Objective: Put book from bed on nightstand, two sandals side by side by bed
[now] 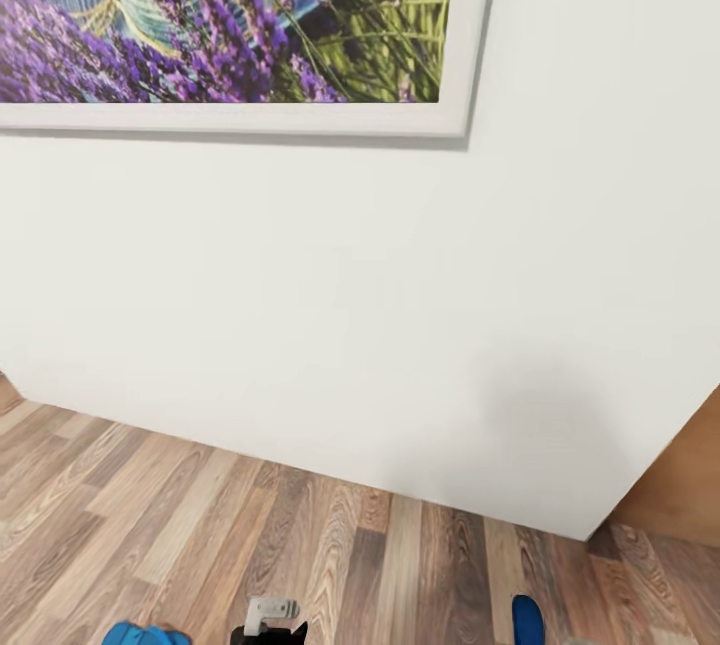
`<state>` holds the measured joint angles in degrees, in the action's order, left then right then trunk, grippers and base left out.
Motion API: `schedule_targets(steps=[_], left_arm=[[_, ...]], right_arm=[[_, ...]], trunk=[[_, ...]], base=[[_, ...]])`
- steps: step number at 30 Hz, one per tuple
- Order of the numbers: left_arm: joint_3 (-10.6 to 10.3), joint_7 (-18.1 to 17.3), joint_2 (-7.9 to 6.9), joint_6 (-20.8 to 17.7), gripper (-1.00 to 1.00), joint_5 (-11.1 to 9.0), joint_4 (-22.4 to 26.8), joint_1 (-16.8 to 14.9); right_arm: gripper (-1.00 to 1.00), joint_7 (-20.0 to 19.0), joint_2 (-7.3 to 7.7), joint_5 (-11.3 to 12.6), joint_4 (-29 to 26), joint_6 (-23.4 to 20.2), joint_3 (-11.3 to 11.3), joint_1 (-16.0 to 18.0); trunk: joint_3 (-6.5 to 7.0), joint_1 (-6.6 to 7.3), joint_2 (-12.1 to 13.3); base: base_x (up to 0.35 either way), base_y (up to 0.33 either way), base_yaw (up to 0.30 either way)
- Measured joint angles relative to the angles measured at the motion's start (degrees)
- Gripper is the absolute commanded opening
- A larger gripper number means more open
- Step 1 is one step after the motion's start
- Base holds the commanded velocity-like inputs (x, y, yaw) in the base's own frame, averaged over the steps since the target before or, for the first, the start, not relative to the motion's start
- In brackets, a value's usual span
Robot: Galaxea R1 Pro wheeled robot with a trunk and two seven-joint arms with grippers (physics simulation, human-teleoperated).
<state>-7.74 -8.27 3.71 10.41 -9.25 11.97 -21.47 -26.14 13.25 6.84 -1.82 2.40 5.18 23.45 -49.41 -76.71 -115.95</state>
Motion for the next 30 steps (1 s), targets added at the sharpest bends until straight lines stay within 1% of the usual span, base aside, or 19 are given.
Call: schedule_targets(steps=[4, 6, 30], left_arm=[[0.0, 0.0, 0.0, 0.0, 1.0, 0.0, 0.0, 0.0], [0.0, 0.0, 0.0, 0.0, 1.0, 0.0, 0.0, 0.0], [0.0, 0.0, 0.0, 0.0, 1.0, 0.0, 0.0, 0.0]], right_arm=[[-1.0, 0.0, 0.0, 0.0, 0.0, 0.03, 0.0, 0.0], [-1.0, 0.0, 0.0, 0.0, 0.0, -0.01, 0.01, 0.0], [-1.0, 0.0, 0.0, 0.01, 0.0, 0.02, 0.02, 0.0]], trunk=[[0.0, -0.01, 0.0], [0.0, -0.02, 0.0], [0.0, -0.03, 0.0]], base=[[0.222, -0.082, 0.286], [0.065, -0.031, 0.286], [0.003, -0.002, 0.286]])
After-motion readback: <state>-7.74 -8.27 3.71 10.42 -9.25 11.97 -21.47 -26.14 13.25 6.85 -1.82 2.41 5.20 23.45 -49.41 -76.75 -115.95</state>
